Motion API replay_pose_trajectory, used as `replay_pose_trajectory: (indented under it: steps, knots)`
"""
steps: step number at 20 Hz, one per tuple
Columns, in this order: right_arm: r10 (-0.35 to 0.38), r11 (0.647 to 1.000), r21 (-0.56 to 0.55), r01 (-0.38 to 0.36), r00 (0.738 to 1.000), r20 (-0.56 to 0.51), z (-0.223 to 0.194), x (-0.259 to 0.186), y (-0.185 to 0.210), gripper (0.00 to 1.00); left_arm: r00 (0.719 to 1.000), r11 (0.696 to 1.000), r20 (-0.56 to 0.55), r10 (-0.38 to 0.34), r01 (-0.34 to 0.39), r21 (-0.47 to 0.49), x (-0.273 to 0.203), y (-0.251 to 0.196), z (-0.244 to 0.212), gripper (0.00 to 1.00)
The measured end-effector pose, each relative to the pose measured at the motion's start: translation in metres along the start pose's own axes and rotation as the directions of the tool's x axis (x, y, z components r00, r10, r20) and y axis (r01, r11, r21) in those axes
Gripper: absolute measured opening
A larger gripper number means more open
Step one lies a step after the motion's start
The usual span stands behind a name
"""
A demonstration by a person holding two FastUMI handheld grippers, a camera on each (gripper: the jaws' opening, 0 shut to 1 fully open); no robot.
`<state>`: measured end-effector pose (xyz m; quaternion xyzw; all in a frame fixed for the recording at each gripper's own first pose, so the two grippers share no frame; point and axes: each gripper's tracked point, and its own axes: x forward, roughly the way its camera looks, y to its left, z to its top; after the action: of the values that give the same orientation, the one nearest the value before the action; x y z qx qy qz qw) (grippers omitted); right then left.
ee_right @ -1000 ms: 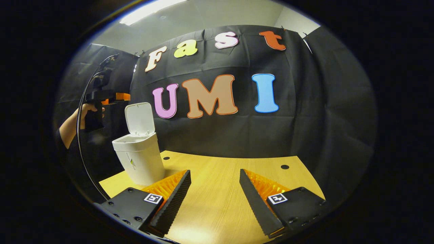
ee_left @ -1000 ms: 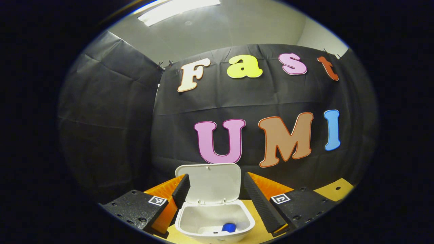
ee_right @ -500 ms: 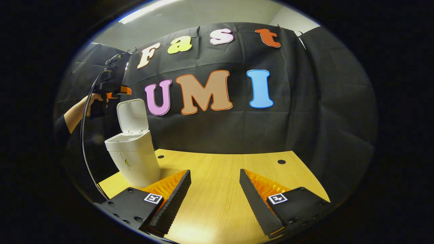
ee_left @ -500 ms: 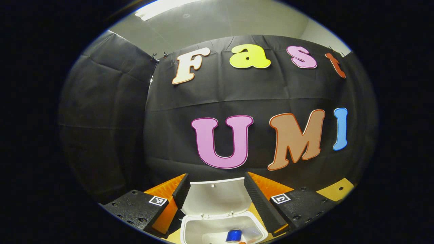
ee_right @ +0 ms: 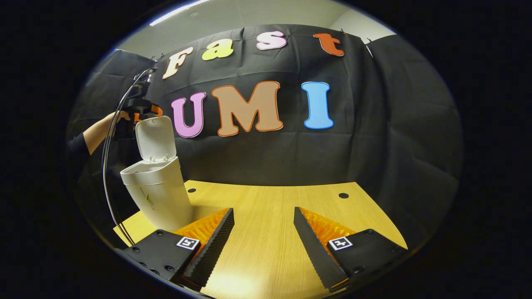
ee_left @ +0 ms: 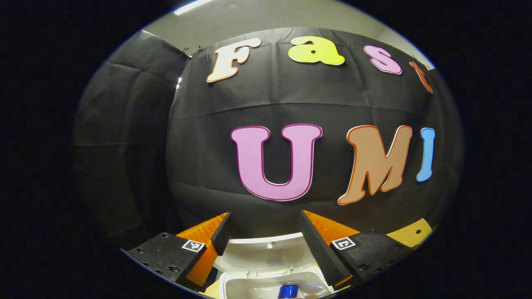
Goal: Press the lid of the desktop garbage bin to open it, pick up the crumpled paper on the desktop and throw it into the bin, then pick up the pop can on the desktop and drop it into the bin, and finally close the garbage bin lid.
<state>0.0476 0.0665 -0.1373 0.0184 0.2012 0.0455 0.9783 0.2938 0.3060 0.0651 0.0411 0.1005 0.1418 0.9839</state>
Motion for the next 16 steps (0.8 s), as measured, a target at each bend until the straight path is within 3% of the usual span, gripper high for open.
replay_pose_trajectory:
  steps: [9, 16]
  knots:
    - [0.083, 0.996, -0.028, -0.082, 0.997, 0.001, 0.002, 0.013, 0.018, 0.97, 0.999, 0.999, 0.006, -0.040, 0.040, -0.019, -0.069, -0.015, -0.030, 0.96]
    - [0.147, 0.987, -0.068, -0.148, 0.989, -0.023, -0.002, 0.013, 0.027, 0.96, 0.999, 0.999, -0.029, -0.021, 0.019, -0.049, -0.110, -0.020, -0.070, 0.94]
